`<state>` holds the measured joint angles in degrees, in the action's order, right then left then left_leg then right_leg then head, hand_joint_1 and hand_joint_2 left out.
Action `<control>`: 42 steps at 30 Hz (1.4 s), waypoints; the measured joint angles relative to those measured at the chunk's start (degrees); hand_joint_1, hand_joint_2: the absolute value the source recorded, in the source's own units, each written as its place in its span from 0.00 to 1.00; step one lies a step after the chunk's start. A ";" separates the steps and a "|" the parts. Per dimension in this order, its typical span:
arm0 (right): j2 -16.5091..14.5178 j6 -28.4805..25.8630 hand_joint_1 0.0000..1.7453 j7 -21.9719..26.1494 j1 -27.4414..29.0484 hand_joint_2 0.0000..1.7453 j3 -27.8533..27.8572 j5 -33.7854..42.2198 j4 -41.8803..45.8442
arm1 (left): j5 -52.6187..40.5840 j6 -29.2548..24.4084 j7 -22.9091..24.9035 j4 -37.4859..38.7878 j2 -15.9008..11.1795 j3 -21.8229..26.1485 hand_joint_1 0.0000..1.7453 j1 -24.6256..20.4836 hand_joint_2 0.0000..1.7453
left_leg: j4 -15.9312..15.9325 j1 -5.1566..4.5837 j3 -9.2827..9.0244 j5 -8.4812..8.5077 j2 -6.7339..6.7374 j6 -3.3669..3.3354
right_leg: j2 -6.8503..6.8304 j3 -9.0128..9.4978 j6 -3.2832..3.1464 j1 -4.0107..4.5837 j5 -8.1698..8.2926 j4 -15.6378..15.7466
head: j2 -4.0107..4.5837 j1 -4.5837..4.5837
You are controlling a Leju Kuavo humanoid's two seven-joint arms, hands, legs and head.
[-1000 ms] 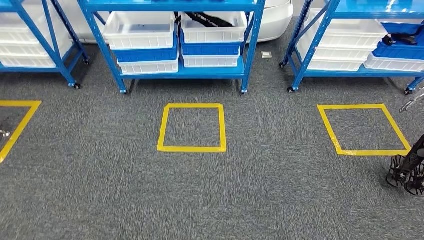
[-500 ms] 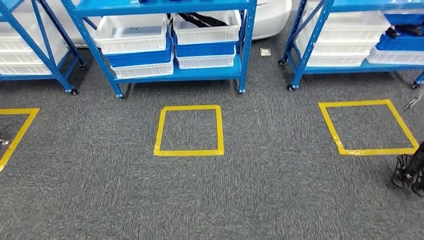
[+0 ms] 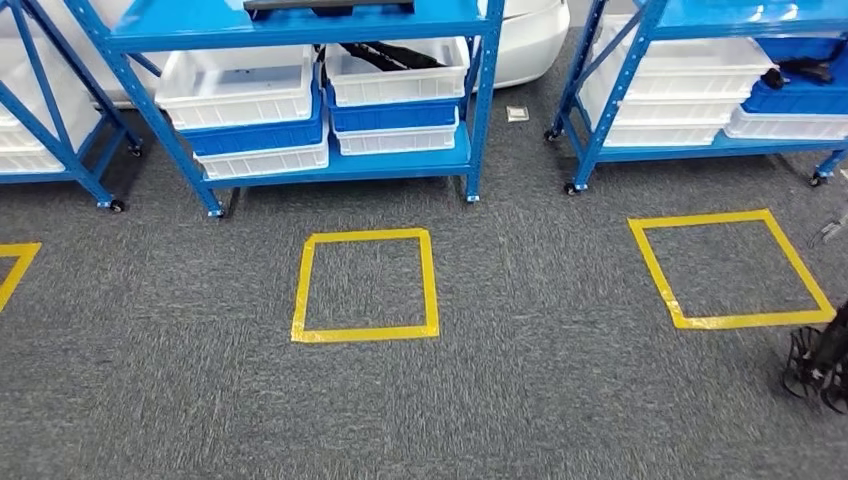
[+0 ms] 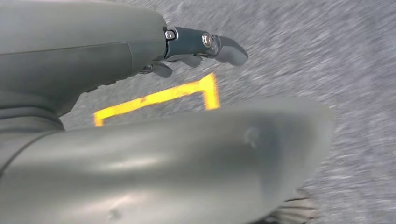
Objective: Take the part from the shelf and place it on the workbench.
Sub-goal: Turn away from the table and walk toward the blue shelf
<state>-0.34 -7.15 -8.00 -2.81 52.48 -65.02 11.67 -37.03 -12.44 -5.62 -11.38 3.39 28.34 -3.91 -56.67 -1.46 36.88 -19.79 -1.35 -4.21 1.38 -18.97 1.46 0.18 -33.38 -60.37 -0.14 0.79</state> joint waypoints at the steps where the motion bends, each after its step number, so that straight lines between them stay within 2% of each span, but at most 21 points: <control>1: 0.05 0.00 0.00 0.03 -0.12 1.00 -0.01 -0.01 0.00 | 0.00 0.02 -0.01 0.00 0.04 0.01 0.00 -0.08 0.00 | 0.20 0.13 -0.95 -0.74 0.06 -0.30 | -0.31 -3.25 -0.21 -0.08 -0.34 -4.66 | 0.01 0.02; 3: 0.20 0.00 0.00 0.06 -0.06 1.00 0.00 0.00 0.00 | 0.00 0.04 0.00 0.01 0.10 0.01 0.00 -0.11 0.00 | 0.26 0.15 -2.82 -2.46 0.01 -0.62 | -0.61 -9.49 -1.10 -0.12 -3.83 -11.00 | -0.01 -0.07; 6: 0.38 0.00 0.00 0.04 0.39 1.00 0.02 0.02 0.00 | 0.00 0.06 0.00 0.04 0.23 0.02 0.00 0.24 0.00 | 0.32 0.04 -6.44 -5.46 -0.28 -0.45 | -0.67 -14.82 -1.47 -0.09 -9.53 -8.90 | -0.03 -0.16; 7: 0.42 0.00 0.00 0.04 0.49 1.00 0.02 0.02 0.00 | 0.00 0.07 0.00 0.05 0.29 0.02 0.00 0.37 0.00 | 0.35 -0.10 -7.48 -6.40 -0.28 -0.37 | -0.72 -15.60 -1.02 0.07 -8.26 -5.90 | -0.03 -0.15; 9: 0.58 0.00 0.00 0.04 0.68 1.00 0.03 0.02 -0.02 | 0.00 0.07 0.00 0.09 0.57 0.01 0.00 0.45 0.00 | 0.42 -0.26 -9.08 -8.04 -0.32 -0.23 | -0.86 -15.47 -0.08 0.55 -0.43 0.27 | -0.03 0.04; 11: 0.91 0.00 0.00 0.03 0.70 1.00 0.03 -0.01 0.03 | 0.01 0.05 0.02 0.12 0.80 0.02 0.00 0.33 0.00 | 0.37 -0.07 -10.47 -9.00 -0.48 0.32 | -0.84 -13.97 -0.57 0.89 4.79 3.83 | -0.03 0.29; 14: 1.09 0.00 0.00 -0.02 0.48 1.00 0.04 -0.10 0.16 | 0.01 0.05 0.12 0.06 0.70 0.03 0.00 0.03 0.00 | -2.93 -0.03 -10.63 -7.93 -0.18 1.23 | -0.58 -10.85 -2.60 -0.08 6.03 6.22 | -0.02 0.19; 16: 1.02 0.00 0.00 -0.07 0.49 1.00 0.06 -0.13 0.17 | -0.07 0.04 0.14 0.02 0.67 0.03 0.00 -0.24 0.00 | -8.20 0.23 -8.12 -8.13 0.16 1.56 | -0.94 -8.93 -3.54 -1.16 7.22 6.96 | -0.03 0.39; 19: 0.84 0.00 0.00 -0.02 0.59 1.00 0.07 -0.20 0.15 | -0.16 0.05 0.16 0.03 0.63 0.05 0.00 -0.07 0.00 | -15.53 2.01 -1.88 -13.72 0.65 3.31 | -1.10 -7.10 -3.11 -2.16 5.89 7.16 | -0.03 0.59; 21: 0.60 0.00 0.00 0.06 0.91 1.00 0.08 -0.27 0.14 | -0.16 0.09 0.20 0.03 0.50 0.07 0.00 0.19 0.00 | -14.53 3.40 0.31 -17.08 1.03 5.06 | -0.86 -5.62 -1.89 -3.27 4.46 7.14 | -0.03 0.63; 22: 0.49 0.00 0.00 0.07 1.07 1.00 0.08 -0.31 0.14 | -0.14 0.15 0.25 0.04 0.44 0.09 0.00 0.28 0.00 | -12.28 4.10 0.52 -16.29 1.25 5.89 | -0.76 -4.69 -1.15 -3.88 3.68 7.11 | -0.03 0.65; 25: 0.59 0.02 0.00 0.04 1.16 1.00 0.09 -0.57 0.10 | 0.04 0.44 0.56 0.39 0.48 0.22 0.00 0.76 0.00 | -4.27 5.74 0.15 -5.79 2.63 7.54 | -0.68 -2.14 1.35 -4.44 0.87 6.76 | -0.03 1.19; 26: 0.69 0.03 0.00 -0.03 0.99 1.00 0.10 -0.65 0.09 | 0.11 0.49 0.66 0.48 0.50 0.27 0.00 0.80 0.00 | -3.34 5.71 0.02 -3.69 3.00 7.33 | -0.77 -1.29 2.25 -4.21 0.06 6.98 | -0.03 1.25; 28: 0.76 0.04 0.00 -0.13 0.27 1.00 0.10 -0.73 0.13 | 0.17 0.49 0.68 0.31 0.40 0.34 0.00 0.36 0.00 | -3.62 4.78 -0.51 -4.11 3.07 5.87 | -0.92 -0.06 4.40 -4.06 0.30 6.66 | -0.03 1.11; 31: 0.63 0.05 0.00 -0.11 -0.60 0.25 0.10 -0.74 0.15 | 0.17 0.44 0.60 0.05 0.34 0.46 0.00 -0.14 0.00 | -3.12 3.87 -2.16 -5.18 2.26 3.47 | -1.01 -4.42 5.59 -4.46 2.43 -1.63 | -0.03 0.54; 32: 0.58 0.07 0.00 -0.08 -0.58 0.00 0.11 -0.71 0.14 | 0.17 0.44 0.60 0.03 0.34 0.53 0.00 -0.17 0.00 | -2.99 3.72 -2.70 -5.73 2.04 2.95 | -1.05 -7.60 5.04 -4.34 1.91 -5.66 | -0.03 0.26; 34: 0.58 0.12 0.00 -0.09 -0.25 0.00 0.17 -0.61 0.13 | 0.17 0.44 0.65 0.03 0.32 0.74 0.00 -0.14 0.00 | -2.96 3.11 -3.90 -7.07 1.42 2.19 | -1.06 -13.66 3.45 -3.47 -1.61 -11.08 | -0.03 0.02; 36: 0.72 0.28 0.00 -0.21 0.14 0.00 0.34 -0.41 0.13 | 0.16 0.49 0.74 0.03 0.34 0.93 0.00 -0.04 0.00 | -2.95 2.32 -5.61 -8.59 0.82 1.70 | -1.05 -17.43 2.06 -2.22 -4.89 -10.92 | -0.03 -0.03; 37: 0.78 0.40 0.00 -0.26 0.22 0.00 0.43 -0.33 0.13 | 0.15 0.54 0.83 0.03 0.37 0.97 0.00 0.01 0.00 | -2.92 1.88 -6.67 -9.41 0.63 1.54 | -1.06 -18.29 1.79 -1.49 -4.69 -8.80 | -0.03 -0.07; 40: 1.03 0.62 0.00 -0.46 0.44 0.00 0.50 -0.37 0.09 | 0.15 0.66 1.16 0.23 0.69 1.06 0.00 0.23 0.00 | -2.60 0.94 -9.29 -11.91 0.35 1.30 | -1.33 -18.60 1.41 0.40 4.47 -0.76 | -0.03 0.19; 42: 1.28 0.68 0.00 -0.73 0.42 0.00 0.51 -0.68 0.08 | 0.15 0.70 1.28 0.34 0.80 1.12 0.00 0.21 0.00 | -2.18 0.67 -10.74 -12.70 0.21 1.61 | -1.47 -17.42 0.01 0.77 8.46 1.77 | -0.03 0.43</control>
<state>0.94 -6.47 -8.73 -2.39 53.00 -65.70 11.75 -36.87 -11.74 -4.34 -11.03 4.19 29.46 -3.69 -58.85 -0.79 26.14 -32.49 -1.14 -2.61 -0.09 -36.39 1.47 0.96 -24.92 -58.60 -0.17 1.22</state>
